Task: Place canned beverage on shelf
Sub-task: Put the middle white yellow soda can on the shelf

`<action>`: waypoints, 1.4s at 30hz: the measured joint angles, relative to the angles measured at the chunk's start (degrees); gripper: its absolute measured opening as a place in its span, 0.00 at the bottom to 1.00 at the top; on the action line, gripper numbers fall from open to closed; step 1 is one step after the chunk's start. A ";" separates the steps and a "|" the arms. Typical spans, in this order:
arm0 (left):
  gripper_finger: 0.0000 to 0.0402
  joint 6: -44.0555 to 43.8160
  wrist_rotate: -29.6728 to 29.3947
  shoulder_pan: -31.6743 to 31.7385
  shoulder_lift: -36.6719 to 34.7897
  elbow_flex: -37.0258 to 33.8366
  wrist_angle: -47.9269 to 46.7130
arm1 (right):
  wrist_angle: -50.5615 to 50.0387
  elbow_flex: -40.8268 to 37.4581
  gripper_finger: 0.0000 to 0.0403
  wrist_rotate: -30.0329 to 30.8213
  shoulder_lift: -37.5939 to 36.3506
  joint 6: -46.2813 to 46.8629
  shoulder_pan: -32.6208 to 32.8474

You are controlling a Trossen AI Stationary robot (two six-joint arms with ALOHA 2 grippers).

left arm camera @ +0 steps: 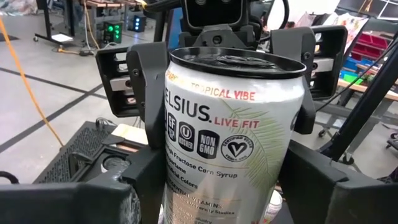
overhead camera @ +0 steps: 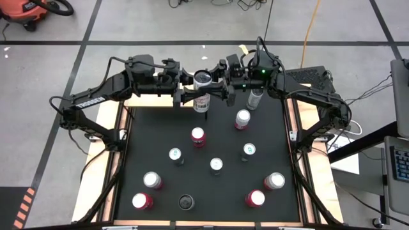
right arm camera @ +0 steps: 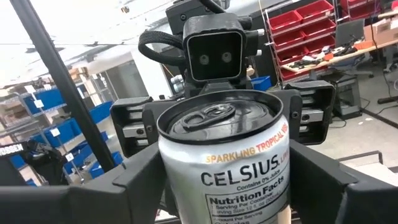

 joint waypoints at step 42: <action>0.61 16.51 24.47 31.06 -11.99 -4.99 -7.85 | -3.50 0.04 0.84 0.02 -8.09 -1.28 -0.70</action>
